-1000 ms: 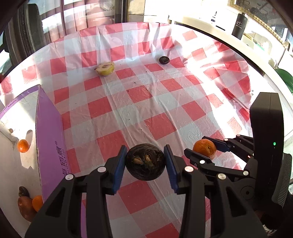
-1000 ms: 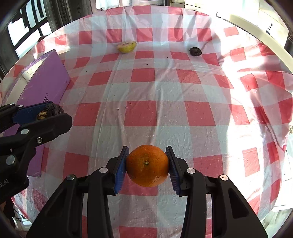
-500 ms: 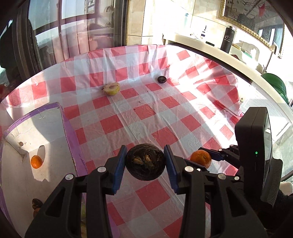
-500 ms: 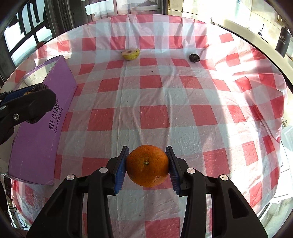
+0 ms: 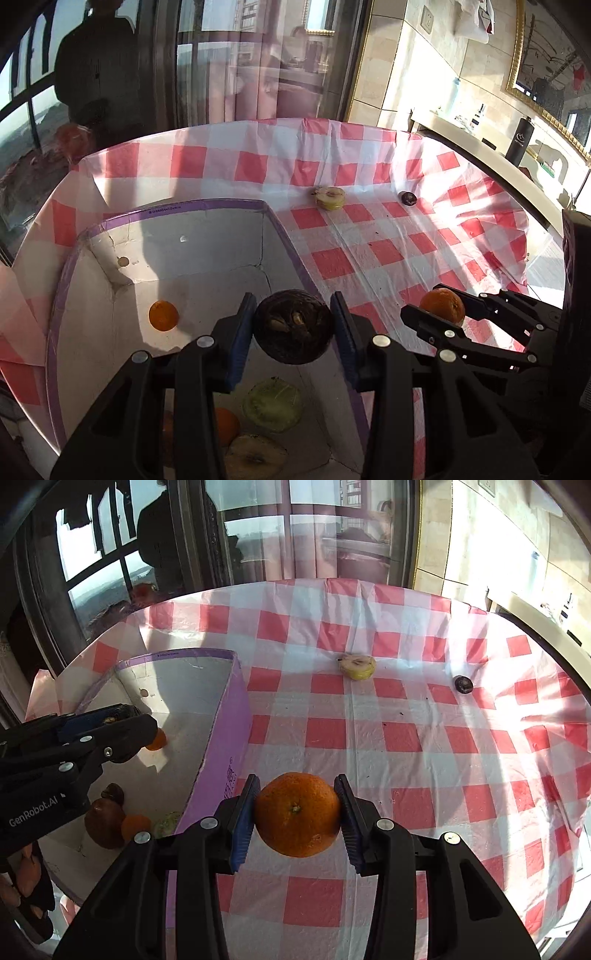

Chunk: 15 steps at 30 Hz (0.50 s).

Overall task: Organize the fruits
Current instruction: 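Carry the orange and dried fruit over the white box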

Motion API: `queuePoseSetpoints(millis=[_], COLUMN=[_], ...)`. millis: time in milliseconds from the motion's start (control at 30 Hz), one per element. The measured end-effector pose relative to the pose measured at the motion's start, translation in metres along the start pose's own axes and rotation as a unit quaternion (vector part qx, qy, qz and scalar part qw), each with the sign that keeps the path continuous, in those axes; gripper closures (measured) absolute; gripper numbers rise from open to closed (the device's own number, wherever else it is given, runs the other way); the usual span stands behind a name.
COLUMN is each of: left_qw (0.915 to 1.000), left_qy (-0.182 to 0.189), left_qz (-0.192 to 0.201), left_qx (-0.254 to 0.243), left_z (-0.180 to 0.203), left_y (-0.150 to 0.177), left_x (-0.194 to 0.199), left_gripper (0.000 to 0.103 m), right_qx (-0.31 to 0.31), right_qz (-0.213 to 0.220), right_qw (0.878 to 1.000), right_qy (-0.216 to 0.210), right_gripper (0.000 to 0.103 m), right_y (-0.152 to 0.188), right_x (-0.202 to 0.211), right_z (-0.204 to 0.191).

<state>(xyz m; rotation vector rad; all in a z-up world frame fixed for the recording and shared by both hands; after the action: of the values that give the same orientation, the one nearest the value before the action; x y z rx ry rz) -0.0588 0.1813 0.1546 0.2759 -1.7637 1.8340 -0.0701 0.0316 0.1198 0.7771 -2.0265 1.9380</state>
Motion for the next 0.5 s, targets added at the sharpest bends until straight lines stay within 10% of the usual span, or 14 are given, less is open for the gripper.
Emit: queuePoseSetpoints(millis=[500], left_qw=[0.9812], left_qy=[-0.137], left_qz=[-0.072], left_qx=[0.115], left_z=[-0.118], left_y=[0.038], left_x=[-0.013], left_gripper=[0.062], right_qx=[0.184], right_qz=[-0.062], right_qw=[0.975], right_qy=[-0.104], right_gripper=[0.062], right_y=[0.001], right_x=[-0.043], right_z=[-0.133])
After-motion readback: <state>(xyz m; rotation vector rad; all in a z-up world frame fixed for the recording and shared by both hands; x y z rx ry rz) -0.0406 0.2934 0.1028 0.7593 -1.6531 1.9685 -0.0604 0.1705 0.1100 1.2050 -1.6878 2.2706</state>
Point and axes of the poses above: each gripper's, at about its wrist camera, not at the fingertips, and x roughly against the way its jaws point, z to its right, y to its underside, the point moved 1 cm from there along -x, roughly the way its jaws point, and after that the axes turned 15 degrees about z, right-handed, at the moved point
